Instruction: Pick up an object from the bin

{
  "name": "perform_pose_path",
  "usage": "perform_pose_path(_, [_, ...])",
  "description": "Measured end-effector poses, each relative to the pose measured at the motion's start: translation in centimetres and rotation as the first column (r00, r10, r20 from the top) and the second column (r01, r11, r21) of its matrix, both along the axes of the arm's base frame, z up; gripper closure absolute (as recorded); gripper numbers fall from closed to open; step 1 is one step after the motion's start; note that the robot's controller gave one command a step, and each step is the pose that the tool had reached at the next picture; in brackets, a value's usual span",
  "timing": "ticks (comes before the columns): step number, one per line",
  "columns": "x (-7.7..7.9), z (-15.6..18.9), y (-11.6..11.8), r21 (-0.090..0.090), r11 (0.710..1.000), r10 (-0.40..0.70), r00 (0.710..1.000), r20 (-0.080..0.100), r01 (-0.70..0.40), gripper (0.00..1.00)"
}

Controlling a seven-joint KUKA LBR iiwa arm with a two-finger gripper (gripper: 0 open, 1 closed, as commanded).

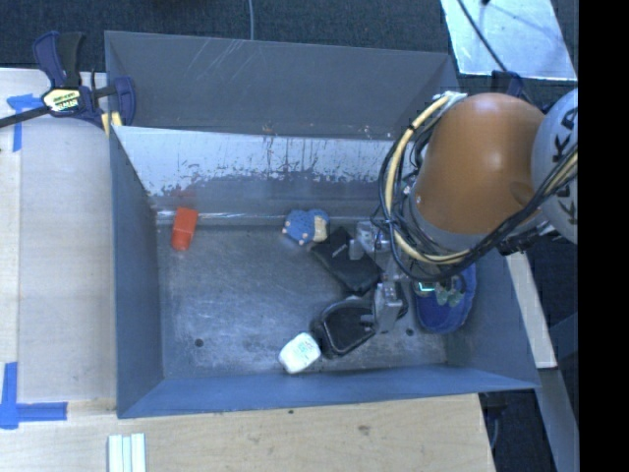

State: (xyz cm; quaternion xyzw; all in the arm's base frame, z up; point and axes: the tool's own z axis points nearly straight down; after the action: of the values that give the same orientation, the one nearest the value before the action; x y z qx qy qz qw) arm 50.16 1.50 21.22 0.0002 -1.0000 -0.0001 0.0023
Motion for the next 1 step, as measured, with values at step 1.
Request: perform_pose_path(1, [8.74,-12.32,-2.33,0.0,0.998,-0.066,0.998,0.008,0.066,0.0])
